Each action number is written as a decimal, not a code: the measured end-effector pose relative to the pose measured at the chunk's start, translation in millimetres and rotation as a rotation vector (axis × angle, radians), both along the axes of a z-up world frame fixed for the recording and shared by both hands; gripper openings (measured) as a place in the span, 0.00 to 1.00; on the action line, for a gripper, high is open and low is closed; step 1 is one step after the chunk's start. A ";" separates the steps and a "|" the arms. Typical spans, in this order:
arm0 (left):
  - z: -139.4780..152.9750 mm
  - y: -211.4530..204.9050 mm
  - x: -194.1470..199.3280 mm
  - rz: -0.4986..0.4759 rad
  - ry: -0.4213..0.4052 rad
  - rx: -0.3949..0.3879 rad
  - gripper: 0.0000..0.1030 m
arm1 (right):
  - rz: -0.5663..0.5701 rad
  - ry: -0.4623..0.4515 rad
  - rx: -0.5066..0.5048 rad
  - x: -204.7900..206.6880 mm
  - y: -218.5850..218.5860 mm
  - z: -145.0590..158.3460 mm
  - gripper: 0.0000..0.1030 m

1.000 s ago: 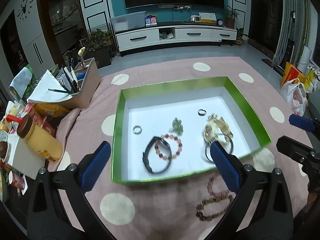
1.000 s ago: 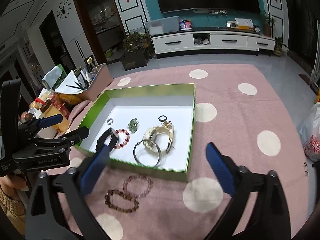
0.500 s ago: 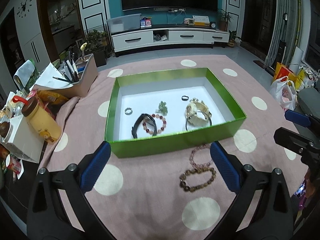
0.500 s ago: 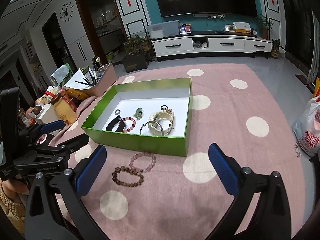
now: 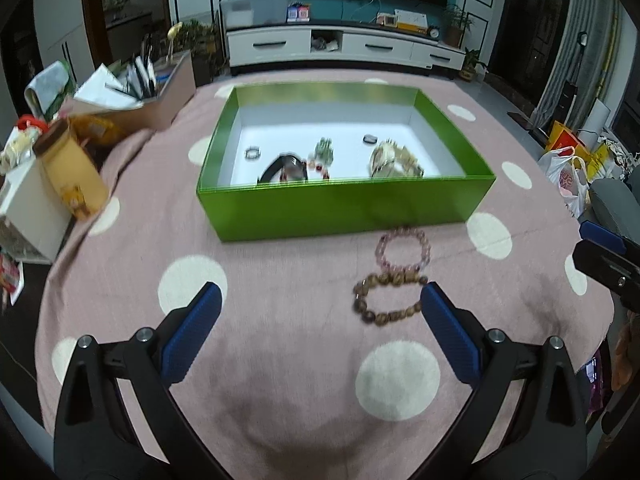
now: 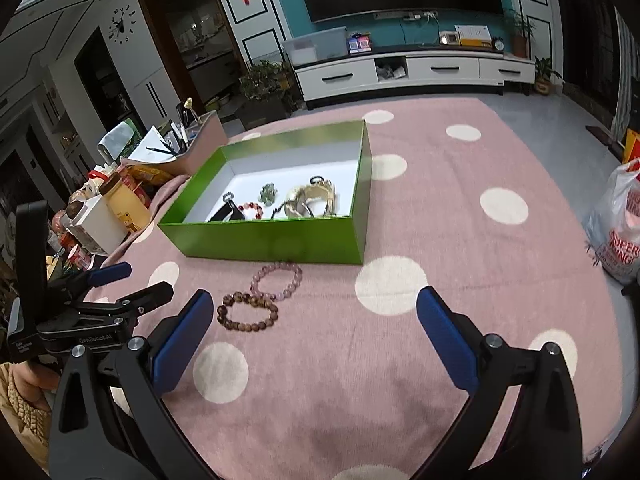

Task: Organize jewelry
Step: 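Withdraw both tools from the box toward the two bead bracelets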

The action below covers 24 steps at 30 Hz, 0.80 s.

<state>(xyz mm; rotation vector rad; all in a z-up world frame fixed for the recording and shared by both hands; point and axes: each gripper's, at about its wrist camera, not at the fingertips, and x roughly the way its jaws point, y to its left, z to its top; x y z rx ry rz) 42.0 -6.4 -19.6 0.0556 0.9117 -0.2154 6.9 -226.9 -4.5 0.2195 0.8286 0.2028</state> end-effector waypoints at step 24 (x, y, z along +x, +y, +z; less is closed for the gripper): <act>-54.9 -27.8 17.7 -0.028 0.071 0.050 0.62 | 0.011 0.051 0.048 -4.3 -0.6 -38.8 0.99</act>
